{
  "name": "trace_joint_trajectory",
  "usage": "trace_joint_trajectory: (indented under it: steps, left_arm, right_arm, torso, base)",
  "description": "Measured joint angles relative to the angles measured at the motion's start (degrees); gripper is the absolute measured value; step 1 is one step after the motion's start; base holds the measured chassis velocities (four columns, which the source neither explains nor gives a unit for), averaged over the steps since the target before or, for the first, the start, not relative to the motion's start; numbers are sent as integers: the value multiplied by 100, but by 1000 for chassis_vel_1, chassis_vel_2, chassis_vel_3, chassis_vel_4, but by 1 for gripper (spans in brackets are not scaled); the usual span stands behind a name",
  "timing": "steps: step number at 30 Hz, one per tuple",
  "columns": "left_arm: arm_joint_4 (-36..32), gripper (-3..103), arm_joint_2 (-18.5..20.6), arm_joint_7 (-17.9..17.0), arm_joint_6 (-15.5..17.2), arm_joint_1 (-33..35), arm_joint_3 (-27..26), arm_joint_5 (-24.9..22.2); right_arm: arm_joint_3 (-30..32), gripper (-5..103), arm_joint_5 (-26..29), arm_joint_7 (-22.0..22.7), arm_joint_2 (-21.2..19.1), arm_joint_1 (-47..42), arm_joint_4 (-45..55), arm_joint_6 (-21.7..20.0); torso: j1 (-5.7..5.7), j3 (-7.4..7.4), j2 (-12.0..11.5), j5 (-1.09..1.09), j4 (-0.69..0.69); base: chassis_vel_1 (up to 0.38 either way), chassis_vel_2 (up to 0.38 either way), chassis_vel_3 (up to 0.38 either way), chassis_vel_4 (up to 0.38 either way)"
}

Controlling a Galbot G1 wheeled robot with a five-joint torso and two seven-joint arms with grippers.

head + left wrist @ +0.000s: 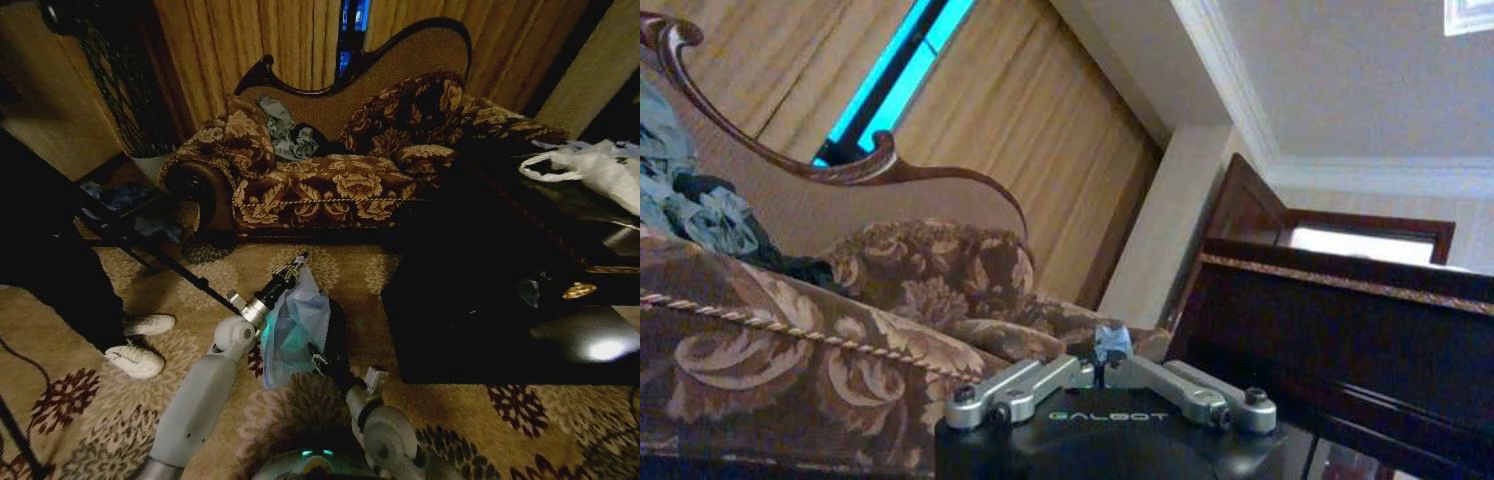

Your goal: Place a garbage bag over the trash bin.

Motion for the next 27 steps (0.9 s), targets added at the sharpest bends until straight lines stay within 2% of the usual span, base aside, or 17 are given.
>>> trace_joint_trajectory:
  steps: [3,6,8,10,11,12,20,21,23,25,26,27]
  left_arm:
    - [0,0,-13,-1,-2,11,-3,23]
    - [-26,0,-20,0,-2,40,-8,52]
    - [-35,0,-21,0,-2,50,-9,55]
    - [-41,0,-25,-3,-2,67,-17,62]
    - [-41,0,-25,-3,-2,67,-17,62]
    - [-45,0,-25,-11,-1,75,-22,64]
    - [-124,0,-16,-144,6,130,-50,98]
    - [-138,-3,-10,-164,7,142,-56,103]
    - [-180,7,-4,-243,9,177,-70,126]
    - [-180,7,-4,-243,9,177,-70,126]
    - [-208,12,5,-247,12,204,-79,139]
    - [-296,28,27,-290,25,300,-87,156]
  right_arm:
    - [46,42,-20,-24,-21,30,1,18]
    - [114,27,-82,-41,-31,101,-22,102]
    - [142,27,-101,-58,-31,119,-35,120]
    - [206,16,-130,-96,-32,162,-42,147]
    - [206,16,-130,-96,-32,162,-42,147]
    - [230,5,-149,-117,-43,183,-39,159]
    - [443,0,-159,-141,-156,233,102,161]
    - [499,0,-158,-151,-178,222,132,159]
    - [643,0,-159,-220,-236,175,194,135]
    - [643,0,-159,-220,-236,175,194,135]
    - [704,0,-163,-254,-265,154,218,124]
    - [837,0,-167,-292,-326,137,272,109]
  torso:
    - [0,0,0,0,0]
    - [0,0,0,0,0]
    - [0,0,0,0,0]
    - [0,0,0,0,0]
    - [0,0,0,0,0]
    - [0,0,0,0,0]
    - [0,0,0,0,0]
    - [0,0,0,1,0]
    - [0,0,0,0,0]
    - [0,0,0,0,0]
    - [0,0,0,0,0]
    - [0,0,0,0,0]
  base:
    - [0,0,0,0]
    - [0,0,0,0]
    - [0,0,0,0]
    - [0,0,0,0]
    - [0,0,0,0]
    - [0,0,0,0]
    - [0,0,0,0]
    - [0,0,0,0]
    - [0,0,0,0]
    - [0,0,0,0]
    - [0,0,0,0]
    - [0,0,0,0]
